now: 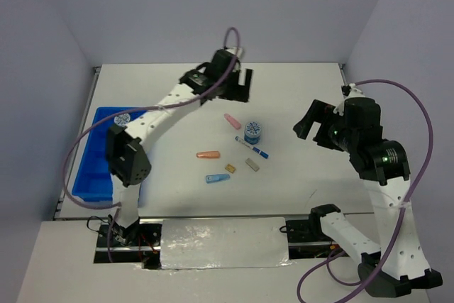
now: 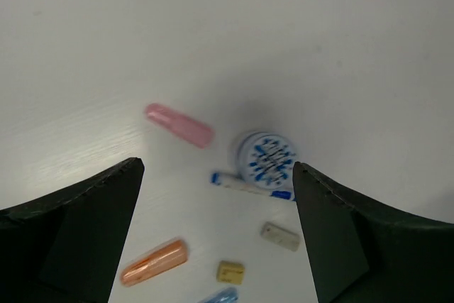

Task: Sort the stationery into containers
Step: Pick up the stationery from the center of the board.

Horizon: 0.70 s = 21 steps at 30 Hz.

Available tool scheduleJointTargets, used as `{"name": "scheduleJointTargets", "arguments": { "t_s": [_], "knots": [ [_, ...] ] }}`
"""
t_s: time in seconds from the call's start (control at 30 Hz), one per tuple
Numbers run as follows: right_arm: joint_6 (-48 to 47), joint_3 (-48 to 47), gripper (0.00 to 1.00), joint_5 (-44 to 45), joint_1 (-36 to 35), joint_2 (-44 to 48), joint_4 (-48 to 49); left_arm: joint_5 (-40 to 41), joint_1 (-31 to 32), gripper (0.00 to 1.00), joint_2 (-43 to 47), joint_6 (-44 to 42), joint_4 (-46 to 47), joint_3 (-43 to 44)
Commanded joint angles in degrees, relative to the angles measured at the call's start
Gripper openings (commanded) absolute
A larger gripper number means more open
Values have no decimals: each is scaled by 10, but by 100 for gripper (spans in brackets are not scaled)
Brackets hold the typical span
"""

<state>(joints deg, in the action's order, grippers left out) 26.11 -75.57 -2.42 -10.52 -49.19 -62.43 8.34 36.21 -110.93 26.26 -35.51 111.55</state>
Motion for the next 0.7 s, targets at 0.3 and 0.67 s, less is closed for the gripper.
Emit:
{"name": "scheduleJointTargets", "arguments": {
  "t_s": [0.3, 0.67],
  "knots": [
    [-16, 10, 100, -25, -2, 86, -49, -8, 88, 99, -187, -63, 1, 131],
    [-44, 15, 100, -42, -3, 81, -48, -3, 111, 99, -206, -62, -10, 86]
  ]
}}
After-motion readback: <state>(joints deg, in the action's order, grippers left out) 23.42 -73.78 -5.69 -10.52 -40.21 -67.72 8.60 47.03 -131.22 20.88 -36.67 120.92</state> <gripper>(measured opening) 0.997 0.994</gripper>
